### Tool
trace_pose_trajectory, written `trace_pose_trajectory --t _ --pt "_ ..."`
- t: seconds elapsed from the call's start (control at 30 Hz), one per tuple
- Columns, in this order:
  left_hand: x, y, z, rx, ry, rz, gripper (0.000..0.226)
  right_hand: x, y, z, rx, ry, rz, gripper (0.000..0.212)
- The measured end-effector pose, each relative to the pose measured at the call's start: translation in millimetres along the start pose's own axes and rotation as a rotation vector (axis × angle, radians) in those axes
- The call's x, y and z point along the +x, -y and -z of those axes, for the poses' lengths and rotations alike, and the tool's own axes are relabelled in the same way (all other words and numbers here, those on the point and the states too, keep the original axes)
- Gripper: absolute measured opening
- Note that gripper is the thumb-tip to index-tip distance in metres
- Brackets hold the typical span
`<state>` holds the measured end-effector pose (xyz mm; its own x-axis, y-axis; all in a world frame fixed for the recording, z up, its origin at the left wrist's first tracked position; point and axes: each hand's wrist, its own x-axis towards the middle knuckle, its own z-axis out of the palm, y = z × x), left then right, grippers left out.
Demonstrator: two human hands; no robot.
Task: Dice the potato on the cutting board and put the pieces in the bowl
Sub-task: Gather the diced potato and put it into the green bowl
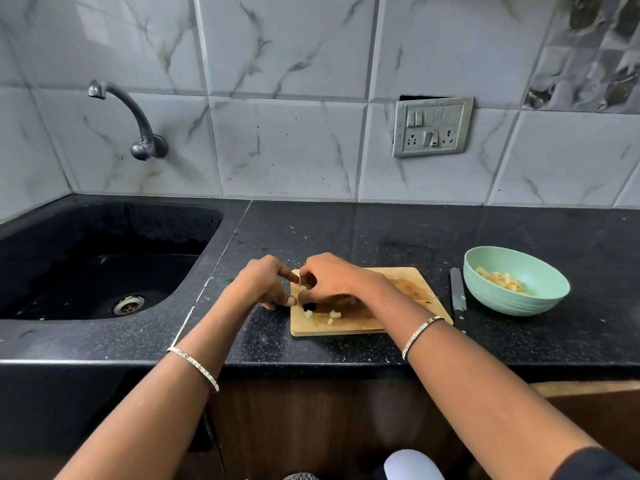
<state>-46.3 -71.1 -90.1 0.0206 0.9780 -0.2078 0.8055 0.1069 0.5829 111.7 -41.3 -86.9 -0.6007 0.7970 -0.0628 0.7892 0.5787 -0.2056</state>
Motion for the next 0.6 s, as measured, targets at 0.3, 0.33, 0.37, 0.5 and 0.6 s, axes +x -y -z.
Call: trace_pose_trajectory --t 0.3,0.33,0.37,0.5,0.6 --pt "0 2 3 -0.083 0.019 0.018 0.050 -21 -35 19 0.172 -0.071 -0.049 0.011" --pt "0 1 4 -0.081 0.018 0.017 0.049 -22 -34 19 0.183 -0.089 -0.045 0.014" --pt "0 1 4 -0.079 0.017 0.016 0.049 -21 -31 18 0.190 -0.104 -0.032 0.016" --pt "0 0 4 -0.083 0.017 0.033 0.050 -10 -10 9 0.107 -0.014 0.020 0.025" --pt "-2 0 4 -0.062 0.013 0.027 0.050 -1 -6 8 0.046 0.056 -0.015 0.030"
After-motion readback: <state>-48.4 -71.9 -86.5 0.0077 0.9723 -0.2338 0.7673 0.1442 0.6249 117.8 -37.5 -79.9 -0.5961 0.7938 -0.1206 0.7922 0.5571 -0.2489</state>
